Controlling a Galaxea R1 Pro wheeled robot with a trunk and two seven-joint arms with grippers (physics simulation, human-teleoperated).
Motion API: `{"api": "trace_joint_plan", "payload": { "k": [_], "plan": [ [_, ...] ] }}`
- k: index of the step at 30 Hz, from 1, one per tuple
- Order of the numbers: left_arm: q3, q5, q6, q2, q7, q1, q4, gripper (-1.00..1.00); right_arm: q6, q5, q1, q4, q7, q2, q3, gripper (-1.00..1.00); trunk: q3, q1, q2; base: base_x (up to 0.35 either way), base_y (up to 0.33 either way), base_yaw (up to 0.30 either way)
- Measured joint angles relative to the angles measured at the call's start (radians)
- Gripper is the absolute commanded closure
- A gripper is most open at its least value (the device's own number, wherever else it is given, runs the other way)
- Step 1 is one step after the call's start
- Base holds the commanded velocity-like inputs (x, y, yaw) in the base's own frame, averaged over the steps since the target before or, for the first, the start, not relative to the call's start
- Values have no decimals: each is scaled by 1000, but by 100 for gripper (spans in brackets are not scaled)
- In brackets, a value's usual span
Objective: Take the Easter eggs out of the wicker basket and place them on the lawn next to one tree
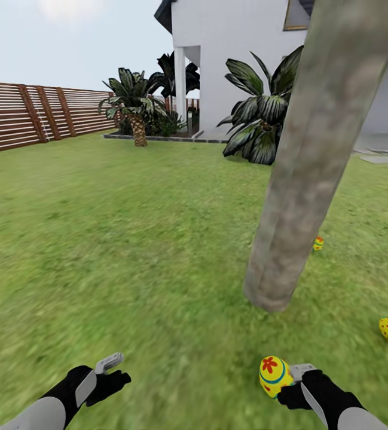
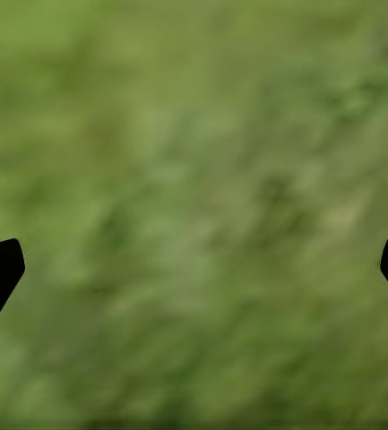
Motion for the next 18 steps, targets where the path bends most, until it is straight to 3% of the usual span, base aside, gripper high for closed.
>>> {"api": "trace_joint_plan", "payload": {
  "k": [5,13,18],
  "plan": [
    [-1,-4,0,-10,0,0,1,-100,0,0,0,0,0,0,0,-100,19,-2,1,-223,-195,62],
    [-2,-5,0,-14,0,0,1,-100,1,1,0,0,-1,0,0,-100,50,-6,3,-216,-203,269],
    [-1,-2,0,-14,1,0,1,-100,1,1,0,0,-1,0,0,-100,70,-8,4,-84,-31,289]
  ]
}}
